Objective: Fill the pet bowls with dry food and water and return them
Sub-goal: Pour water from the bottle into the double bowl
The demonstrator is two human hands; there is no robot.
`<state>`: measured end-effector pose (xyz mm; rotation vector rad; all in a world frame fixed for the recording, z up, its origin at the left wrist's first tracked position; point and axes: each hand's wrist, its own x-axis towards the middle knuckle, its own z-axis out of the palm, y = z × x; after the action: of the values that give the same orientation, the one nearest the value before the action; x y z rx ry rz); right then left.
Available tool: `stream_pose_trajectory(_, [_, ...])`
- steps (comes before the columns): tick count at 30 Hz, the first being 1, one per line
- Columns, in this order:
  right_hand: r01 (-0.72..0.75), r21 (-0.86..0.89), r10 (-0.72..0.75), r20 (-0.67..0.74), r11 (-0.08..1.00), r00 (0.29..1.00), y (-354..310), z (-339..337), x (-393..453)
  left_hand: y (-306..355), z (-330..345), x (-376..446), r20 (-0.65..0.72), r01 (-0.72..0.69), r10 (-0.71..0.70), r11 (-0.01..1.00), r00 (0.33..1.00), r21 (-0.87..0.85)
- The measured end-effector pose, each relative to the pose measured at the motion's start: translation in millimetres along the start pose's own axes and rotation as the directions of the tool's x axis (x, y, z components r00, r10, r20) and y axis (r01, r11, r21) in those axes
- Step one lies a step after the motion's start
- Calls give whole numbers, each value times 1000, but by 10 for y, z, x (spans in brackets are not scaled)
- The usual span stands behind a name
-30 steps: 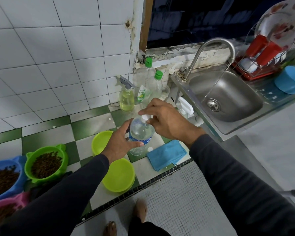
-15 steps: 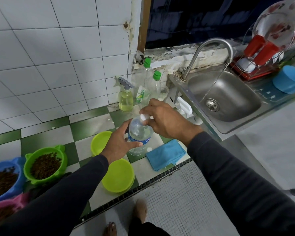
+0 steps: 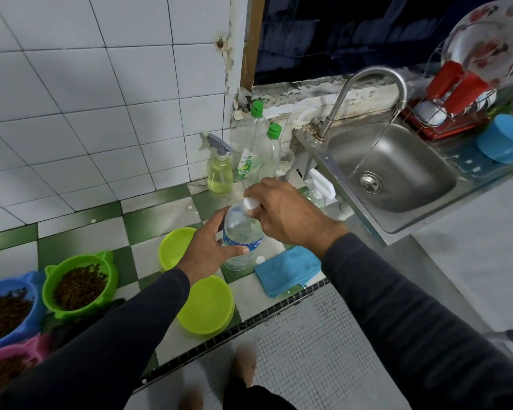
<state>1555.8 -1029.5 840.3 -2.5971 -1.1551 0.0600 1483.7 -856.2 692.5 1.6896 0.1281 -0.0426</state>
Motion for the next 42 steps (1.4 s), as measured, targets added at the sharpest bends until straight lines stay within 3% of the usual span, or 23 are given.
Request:
stream_pose_trajectory(4, [-21,-2,21,-23,1000,1000,-38,5,10,-3,-8,-2,-2,-8,8,1000,1000,11])
stream_pose_trajectory(10, [25,-31,-23,59,999,998,-49,-84,22,9,0,-19,-5,-11,11,1000,1000,26])
stream_pose_trajectory(25, [-223,65,227,-70,973,971,-235,38,39,86,30,-72,-43,-13,15,998,999,53])
stream_pose_trajectory(32, [-291,23,291,-174,956,941,-326,139,-79,77,30,-29,-12,-9,10,997,1000,83])
stream_pose_trajectory(38, [-320,19,320,-107,947,941,-405,164,-127,163,-92,-107,-19,49,-45,969,999,243])
stream_pose_trajectory(42, [-368,33,369,-44,929,929,-477,148,-168,326,-321,-290,-22,-5,18,872,1000,489])
